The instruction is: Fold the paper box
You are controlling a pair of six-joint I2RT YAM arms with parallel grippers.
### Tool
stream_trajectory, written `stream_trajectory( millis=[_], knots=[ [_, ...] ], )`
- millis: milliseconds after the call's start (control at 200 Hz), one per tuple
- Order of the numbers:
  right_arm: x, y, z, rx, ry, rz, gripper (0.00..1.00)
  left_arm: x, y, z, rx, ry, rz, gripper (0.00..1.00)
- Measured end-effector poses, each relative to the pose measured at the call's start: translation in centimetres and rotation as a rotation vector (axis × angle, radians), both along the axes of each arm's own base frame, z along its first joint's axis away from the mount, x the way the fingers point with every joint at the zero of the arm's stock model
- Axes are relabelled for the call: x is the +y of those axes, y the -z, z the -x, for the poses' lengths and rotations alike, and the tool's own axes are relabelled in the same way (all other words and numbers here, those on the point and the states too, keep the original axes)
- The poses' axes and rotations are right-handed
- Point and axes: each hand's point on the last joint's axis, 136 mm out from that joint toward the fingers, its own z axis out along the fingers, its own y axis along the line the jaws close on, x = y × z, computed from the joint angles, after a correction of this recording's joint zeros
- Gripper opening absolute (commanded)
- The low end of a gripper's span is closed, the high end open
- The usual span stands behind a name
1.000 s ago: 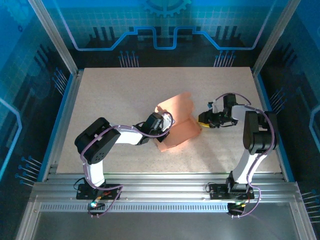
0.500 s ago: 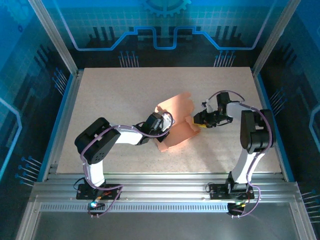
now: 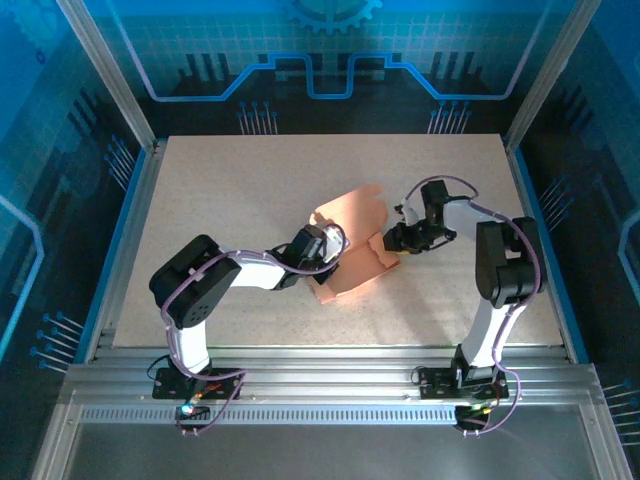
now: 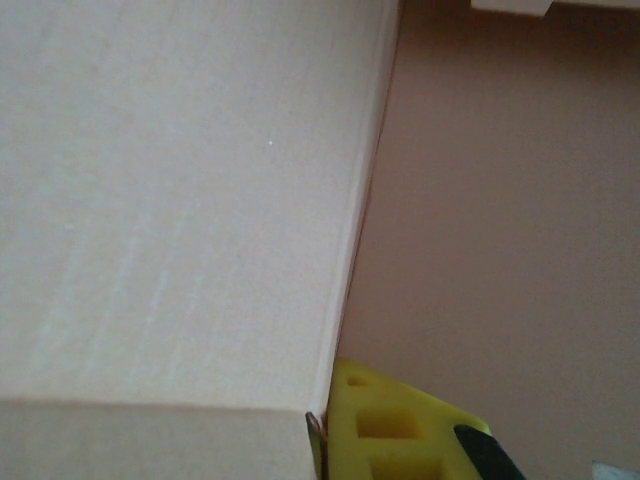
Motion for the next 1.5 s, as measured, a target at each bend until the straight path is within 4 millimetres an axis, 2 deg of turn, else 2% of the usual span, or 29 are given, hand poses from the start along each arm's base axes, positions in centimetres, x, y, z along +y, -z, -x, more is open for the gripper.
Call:
stream_trajectory(
  millis=[535, 660, 690, 800, 850, 1036, 1096, 1246, 1406, 1501],
  knots=[
    [-0.3, 0.5, 0.0, -0.151, -0.136, 0.437, 0.19, 0.0, 0.0, 0.0, -0.001, 0.0, 0.001, 0.02],
    [-0.5, 0.5, 0.0, -0.173, -0.146, 0.496, 0.13, 0.0, 0.0, 0.0, -0.001, 0.0, 0.001, 0.01],
    [-0.5, 0.5, 0.1, -0.178, -0.147, 0.507, 0.08, 0.0, 0.0, 0.0, -0.002, -0.001, 0.001, 0.01],
    [-0.6, 0.4, 0.2, -0.195, -0.151, 0.545, 0.05, 0.0, 0.0, 0.0, -0.004, -0.001, 0.003, 0.01],
    [-0.6, 0.4, 0.2, -0.201, -0.155, 0.559, 0.0, 0.0, 0.0, 0.0, -0.004, -0.001, 0.003, 0.01],
    [-0.5, 0.4, 0.3, -0.218, -0.155, 0.611, 0.0, 0.0, 0.0, 0.0, -0.005, -0.001, 0.003, 0.01],
    [-0.5, 0.4, 0.3, -0.223, -0.154, 0.622, 0.17, 0.0, 0.0, 0.0, -0.006, -0.001, 0.004, 0.01],
    [-0.5, 0.7, 0.6, -0.214, -0.141, 0.632, 0.23, 0.0, 0.0, 0.0, -0.007, -0.002, 0.005, 0.01],
    [-0.6, 1.0, 0.5, -0.205, -0.14, 0.653, 0.04, 0.0, 0.0, 0.0, -0.008, -0.002, 0.005, 0.01],
    [-0.6, 1.0, 0.5, -0.206, -0.141, 0.666, 0.0, 0.0, 0.0, -0.1, -0.01, -0.004, 0.006, 0.01]
  ],
)
